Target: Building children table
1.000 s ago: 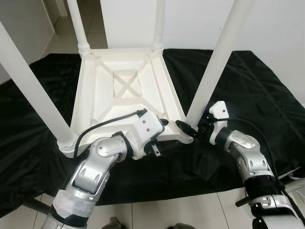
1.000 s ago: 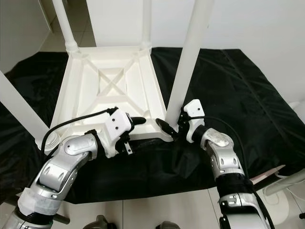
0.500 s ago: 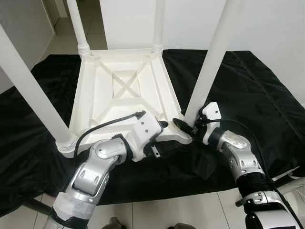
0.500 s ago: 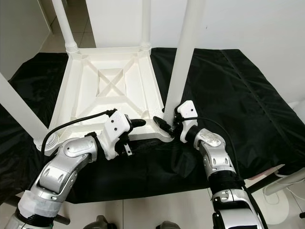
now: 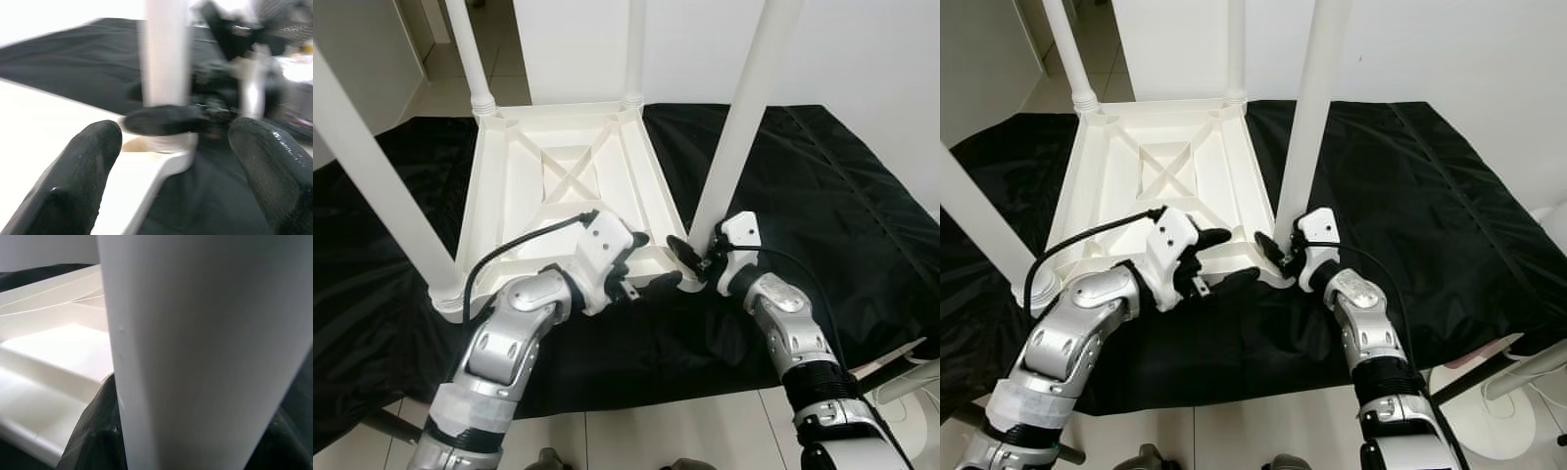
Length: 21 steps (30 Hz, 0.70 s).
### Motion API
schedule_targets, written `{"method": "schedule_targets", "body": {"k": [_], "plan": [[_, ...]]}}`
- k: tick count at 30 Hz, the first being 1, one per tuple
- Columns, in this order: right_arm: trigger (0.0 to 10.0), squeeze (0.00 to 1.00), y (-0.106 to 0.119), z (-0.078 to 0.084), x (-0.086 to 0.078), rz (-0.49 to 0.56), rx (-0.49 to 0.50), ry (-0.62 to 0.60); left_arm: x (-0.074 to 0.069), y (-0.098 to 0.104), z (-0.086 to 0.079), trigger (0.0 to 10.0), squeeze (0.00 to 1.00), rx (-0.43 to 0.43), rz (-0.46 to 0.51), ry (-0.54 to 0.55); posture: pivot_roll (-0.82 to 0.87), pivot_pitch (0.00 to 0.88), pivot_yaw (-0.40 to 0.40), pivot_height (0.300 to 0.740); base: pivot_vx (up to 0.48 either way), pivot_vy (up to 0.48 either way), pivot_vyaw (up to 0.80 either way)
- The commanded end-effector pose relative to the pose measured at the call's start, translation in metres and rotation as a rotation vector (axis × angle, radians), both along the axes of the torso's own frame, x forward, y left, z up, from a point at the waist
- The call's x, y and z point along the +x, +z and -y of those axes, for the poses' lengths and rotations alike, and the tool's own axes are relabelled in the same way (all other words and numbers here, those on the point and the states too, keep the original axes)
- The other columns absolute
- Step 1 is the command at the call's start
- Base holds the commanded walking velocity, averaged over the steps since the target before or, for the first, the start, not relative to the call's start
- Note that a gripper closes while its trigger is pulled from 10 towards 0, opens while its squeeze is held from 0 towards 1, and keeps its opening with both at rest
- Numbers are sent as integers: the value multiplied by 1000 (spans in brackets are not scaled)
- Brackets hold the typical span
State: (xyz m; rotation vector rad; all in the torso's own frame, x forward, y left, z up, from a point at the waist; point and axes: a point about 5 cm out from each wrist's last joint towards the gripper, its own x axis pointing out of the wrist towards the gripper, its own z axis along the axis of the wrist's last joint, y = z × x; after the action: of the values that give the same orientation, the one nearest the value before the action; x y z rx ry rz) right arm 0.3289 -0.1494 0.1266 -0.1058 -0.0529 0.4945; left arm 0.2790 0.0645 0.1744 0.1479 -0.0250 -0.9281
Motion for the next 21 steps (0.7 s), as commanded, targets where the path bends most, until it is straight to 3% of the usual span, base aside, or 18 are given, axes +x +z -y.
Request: {"method": "schedule_targets", "body": {"k": [1, 4, 7, 14, 21], "plan": [[10000, 0, 2, 10, 2, 0, 7, -137, 6, -3, -3, 10000, 0, 28, -4, 55, -111, 0, 47, 740, 0, 0, 0], [10000, 0, 3, 6, -1, 6, 39, -198, 8, -4, -3, 10000, 0, 53, 7, 76, -108, 0, 40, 740, 0, 0, 0], [10000, 0, 0, -2, -7, -21, 120, -338, 13, -5, -5, 10000, 0, 47, 5, 117, -107, 0, 34, 740, 0, 0, 0], [10000, 0, -8, -12, -20, -29, 137, -663, 21, -5, -4, 10000, 0, 47, 20, 195, -109, 0, 29, 740, 0, 0, 0], [10000, 0, -6, -19, -25, -34, 133, -682, 23, -3, -2, 10000, 0, 34, 36, 219, -111, 0, 24, 740, 0, 0, 0]]}}
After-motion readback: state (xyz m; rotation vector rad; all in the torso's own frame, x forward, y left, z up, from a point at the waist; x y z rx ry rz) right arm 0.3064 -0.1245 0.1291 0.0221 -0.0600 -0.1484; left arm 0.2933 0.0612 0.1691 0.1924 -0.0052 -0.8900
